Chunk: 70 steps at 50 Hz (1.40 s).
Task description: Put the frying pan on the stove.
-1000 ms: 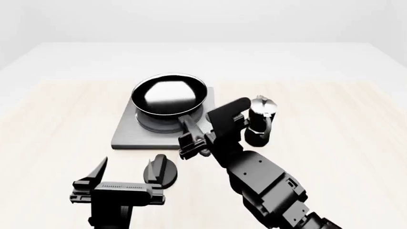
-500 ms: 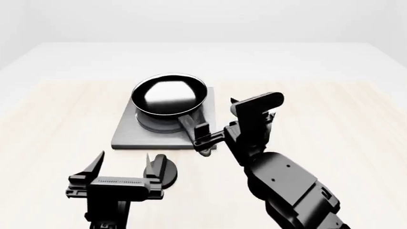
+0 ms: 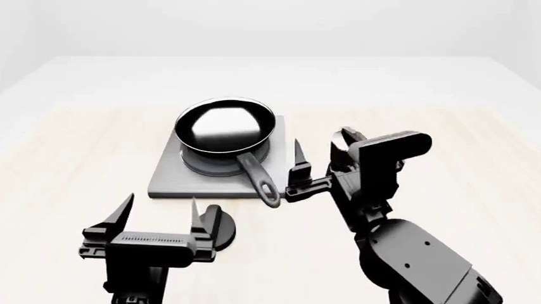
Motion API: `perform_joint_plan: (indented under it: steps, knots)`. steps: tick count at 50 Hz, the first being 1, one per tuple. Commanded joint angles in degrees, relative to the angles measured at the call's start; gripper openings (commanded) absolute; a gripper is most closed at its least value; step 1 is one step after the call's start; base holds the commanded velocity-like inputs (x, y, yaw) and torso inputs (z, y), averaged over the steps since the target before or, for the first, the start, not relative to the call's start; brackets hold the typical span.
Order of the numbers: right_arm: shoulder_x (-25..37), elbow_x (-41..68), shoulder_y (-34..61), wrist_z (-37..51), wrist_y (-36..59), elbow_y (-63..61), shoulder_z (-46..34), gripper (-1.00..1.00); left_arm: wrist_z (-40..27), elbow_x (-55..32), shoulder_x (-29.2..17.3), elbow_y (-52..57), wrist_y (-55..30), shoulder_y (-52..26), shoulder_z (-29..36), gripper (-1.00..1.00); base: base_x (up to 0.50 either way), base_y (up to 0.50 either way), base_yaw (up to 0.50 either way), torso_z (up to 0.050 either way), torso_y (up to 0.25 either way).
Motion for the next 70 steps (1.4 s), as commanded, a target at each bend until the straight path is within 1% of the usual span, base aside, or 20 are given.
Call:
perform_joint_plan:
  steps: [1, 26, 31, 36, 47, 64, 70]
  knots:
    - [3.0, 1.0, -3.5, 2.1, -1.3, -4.4, 2.1, 1.00, -0.6, -0.2, -0.8, 3.2, -1.5, 0.2, -0.3, 1.00, 0.00, 0.00, 0.00, 0.000, 0.000]
    - [9.1, 2.0, -10.3, 7.2, -4.0, -15.7, 6.1, 1.00, -2.3, -0.2, -2.4, 11.4, -3.8, 2.3, -0.8, 1.00, 0.00, 0.00, 0.00, 0.000, 0.000]
    - [10.0, 1.7, -10.4, 8.4, -4.0, -17.8, 6.8, 1.00, -2.5, -0.1, -2.6, 12.4, -4.3, 2.1, -0.8, 1.00, 0.00, 0.00, 0.00, 0.000, 0.000]
    - [11.0, 4.2, -10.3, 9.4, -3.8, -20.2, 8.5, 1.00, -2.8, -0.6, -3.1, 14.4, -5.3, 2.2, -1.2, 1.00, 0.00, 0.00, 0.00, 0.000, 0.000]
    - [13.2, 6.0, -11.1, 11.7, -3.7, -24.8, 10.5, 1.00, -3.5, -1.5, -4.2, 19.0, -6.7, 3.1, -2.1, 1.00, 0.00, 0.00, 0.00, 0.000, 0.000]
    - [15.8, 8.0, -11.2, 14.7, -2.8, -31.5, 12.4, 1.00, -5.0, -1.9, -6.0, 27.8, -10.3, 3.6, -3.2, 1.00, 0.00, 0.00, 0.00, 0.000, 0.000]
    - [16.1, 7.9, -11.4, 15.4, -2.8, -33.0, 12.5, 1.00, -5.2, -1.7, -6.2, 29.0, -10.5, 3.9, -3.0, 1.00, 0.00, 0.00, 0.00, 0.000, 0.000]
